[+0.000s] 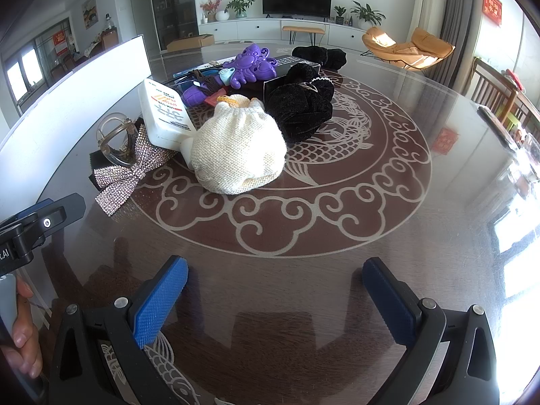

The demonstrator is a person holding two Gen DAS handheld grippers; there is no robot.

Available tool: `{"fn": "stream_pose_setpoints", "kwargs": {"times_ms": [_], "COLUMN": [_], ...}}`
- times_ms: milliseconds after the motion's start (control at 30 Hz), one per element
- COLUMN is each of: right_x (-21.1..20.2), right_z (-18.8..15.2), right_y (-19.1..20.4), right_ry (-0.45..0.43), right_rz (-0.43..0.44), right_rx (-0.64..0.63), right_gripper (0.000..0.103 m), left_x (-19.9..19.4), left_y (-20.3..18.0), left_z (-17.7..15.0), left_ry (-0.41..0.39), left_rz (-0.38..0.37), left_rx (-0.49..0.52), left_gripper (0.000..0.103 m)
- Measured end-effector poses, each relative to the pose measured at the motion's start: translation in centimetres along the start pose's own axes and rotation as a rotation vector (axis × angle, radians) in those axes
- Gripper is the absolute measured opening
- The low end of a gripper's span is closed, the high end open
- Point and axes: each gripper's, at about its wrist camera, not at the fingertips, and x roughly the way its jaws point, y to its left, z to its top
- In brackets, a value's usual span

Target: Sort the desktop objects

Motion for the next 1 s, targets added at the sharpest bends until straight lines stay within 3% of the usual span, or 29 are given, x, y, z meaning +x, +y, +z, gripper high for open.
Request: {"fn": "stream_pose_setpoints", "kwargs": {"times_ms": [1000], "right_x": [-0.01], "right_z": [0.01], "right_y": [0.00], "right_ry": [0.000], "right_rz": [0.000], "right_rx": [0.000], "right_gripper": [0.103], "left_x": [-0.23], "left_y": [0.45], "left_z": [-0.30], "left_ry": [0.006], "left_rz": [0.008], "left_rx": [0.008], "left_gripper": [0.103]}}
